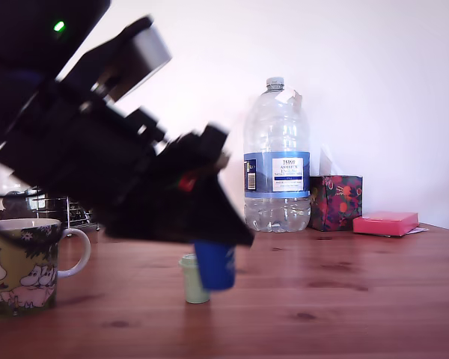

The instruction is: Pick up the coffee capsules from the table one by one and drop them inside the nearest coffee cup

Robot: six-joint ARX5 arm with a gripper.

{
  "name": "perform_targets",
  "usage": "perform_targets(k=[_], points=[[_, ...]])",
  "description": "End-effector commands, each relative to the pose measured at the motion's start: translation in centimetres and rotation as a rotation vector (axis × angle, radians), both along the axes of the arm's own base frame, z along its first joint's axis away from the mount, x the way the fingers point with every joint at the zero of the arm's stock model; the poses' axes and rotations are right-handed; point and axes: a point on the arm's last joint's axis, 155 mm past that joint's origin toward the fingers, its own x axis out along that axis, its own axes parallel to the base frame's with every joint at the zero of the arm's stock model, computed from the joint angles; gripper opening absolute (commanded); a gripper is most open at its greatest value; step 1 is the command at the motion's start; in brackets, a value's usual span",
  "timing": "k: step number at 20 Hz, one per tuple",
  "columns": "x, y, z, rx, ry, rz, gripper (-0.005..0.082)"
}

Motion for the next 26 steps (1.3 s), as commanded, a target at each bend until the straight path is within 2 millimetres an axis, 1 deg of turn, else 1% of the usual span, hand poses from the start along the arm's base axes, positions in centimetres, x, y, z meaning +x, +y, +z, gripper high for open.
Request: perform_targets(k=[1, 5, 10, 14, 19, 26], points=[[-0.2, 0.2, -0.3, 0.032, -0.002, -0.013, 0.0235], [-0.3, 0.6, 1.0, 0.073, -0.034, -0.034, 0.0235], [0.7, 3.3, 3.9, 0.07, -0.08, 0.029, 0.0235], [2.2, 6.7, 5.2, 0.12, -0.12, 0.125, 0.0235], [4.1, 11.6, 5.5, 0.187, -0.125, 0.278, 0.0234], [6.8, 16.7, 5.8, 0.199, -0.109, 0.448, 0.0235]])
